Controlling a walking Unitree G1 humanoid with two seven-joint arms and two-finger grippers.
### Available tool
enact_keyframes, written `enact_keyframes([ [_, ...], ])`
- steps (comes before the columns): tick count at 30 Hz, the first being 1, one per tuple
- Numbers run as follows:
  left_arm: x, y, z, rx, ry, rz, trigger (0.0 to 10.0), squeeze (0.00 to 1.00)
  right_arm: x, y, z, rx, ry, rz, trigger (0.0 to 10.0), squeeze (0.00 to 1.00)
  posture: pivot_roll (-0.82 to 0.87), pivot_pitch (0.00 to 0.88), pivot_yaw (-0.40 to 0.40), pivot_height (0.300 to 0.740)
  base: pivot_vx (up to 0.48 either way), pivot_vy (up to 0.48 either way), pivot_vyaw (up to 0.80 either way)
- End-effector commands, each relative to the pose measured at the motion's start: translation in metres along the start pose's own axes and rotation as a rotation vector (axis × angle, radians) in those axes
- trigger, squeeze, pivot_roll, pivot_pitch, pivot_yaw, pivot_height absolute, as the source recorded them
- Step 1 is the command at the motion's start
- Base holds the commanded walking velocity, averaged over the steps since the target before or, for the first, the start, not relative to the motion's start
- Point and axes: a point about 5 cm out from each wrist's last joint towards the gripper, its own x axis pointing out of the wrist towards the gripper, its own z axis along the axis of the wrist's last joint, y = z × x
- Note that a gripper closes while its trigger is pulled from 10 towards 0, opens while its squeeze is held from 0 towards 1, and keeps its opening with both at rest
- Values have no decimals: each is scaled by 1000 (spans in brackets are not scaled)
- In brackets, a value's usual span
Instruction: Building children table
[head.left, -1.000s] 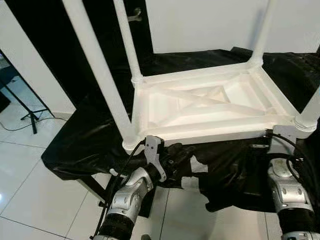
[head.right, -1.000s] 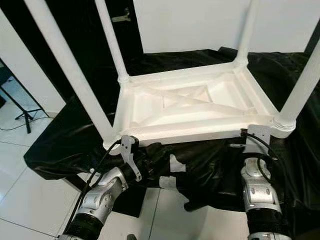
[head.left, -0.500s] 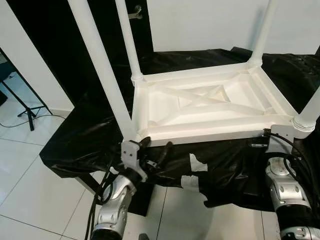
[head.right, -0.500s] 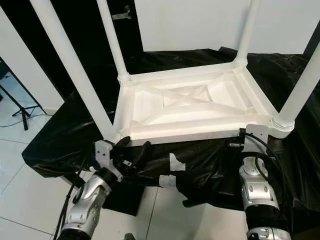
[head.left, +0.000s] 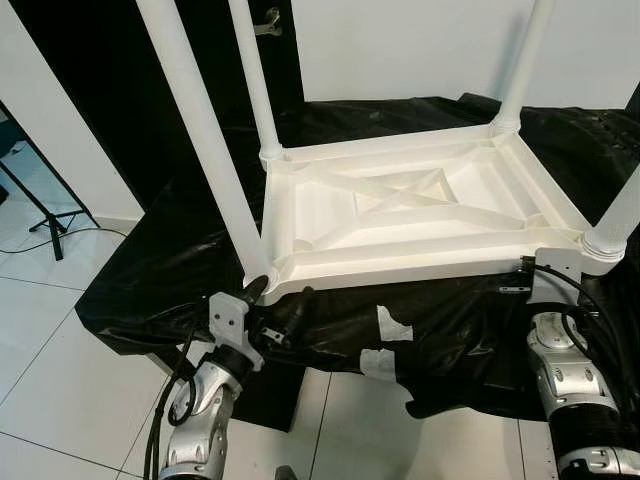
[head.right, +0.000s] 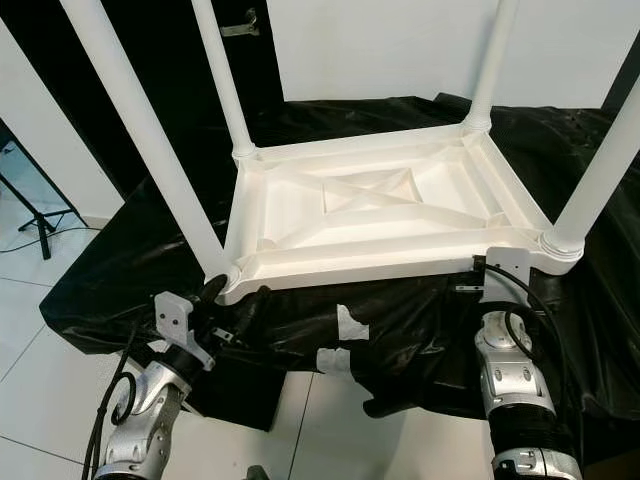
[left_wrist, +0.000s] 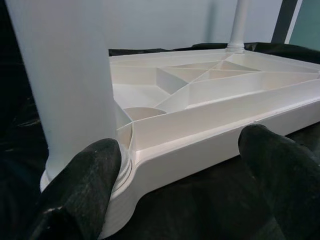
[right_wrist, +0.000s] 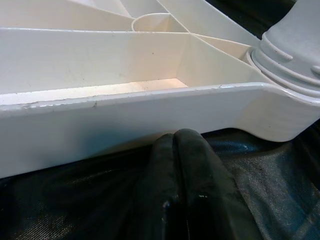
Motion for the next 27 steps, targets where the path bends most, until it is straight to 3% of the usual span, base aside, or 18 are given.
enact_keyframes([
  [1, -9, 15, -2, 33, 13, 185, 10000, 0, -2, 11, -13, -7, 68, 47, 10000, 0, 127, 0, 70, 740, 0, 0, 0],
  [8, -10, 30, 1, 81, 10, 267, 10000, 0, -2, 18, -10, -6, 61, 64, 10000, 0, 130, 0, 68, 740, 0, 0, 0],
  [11, -4, 52, 11, 139, -10, 365, 10000, 0, -2, 22, -9, -3, 57, 74, 10000, 0, 125, 0, 72, 740, 0, 0, 0],
  [18, -11, 74, 16, 189, 3, 480, 10000, 0, -2, 21, -11, 2, 59, 70, 10000, 0, 119, 0, 74, 740, 0, 0, 0],
  [22, -2, 76, 22, 185, -27, 482, 10000, 0, -3, 21, -12, 1, 62, 69, 10000, 0, 116, 0, 74, 740, 0, 0, 0],
  [25, 7, 72, 23, 163, -46, 456, 10000, 0, -3, 22, -12, 3, 63, 69, 10000, 0, 113, 0, 73, 740, 0, 0, 0],
  [27, 21, 62, 23, 130, -66, 409, 10000, 0, -3, 23, -12, 3, 63, 71, 10000, 0, 112, 0, 72, 740, 0, 0, 0],
])
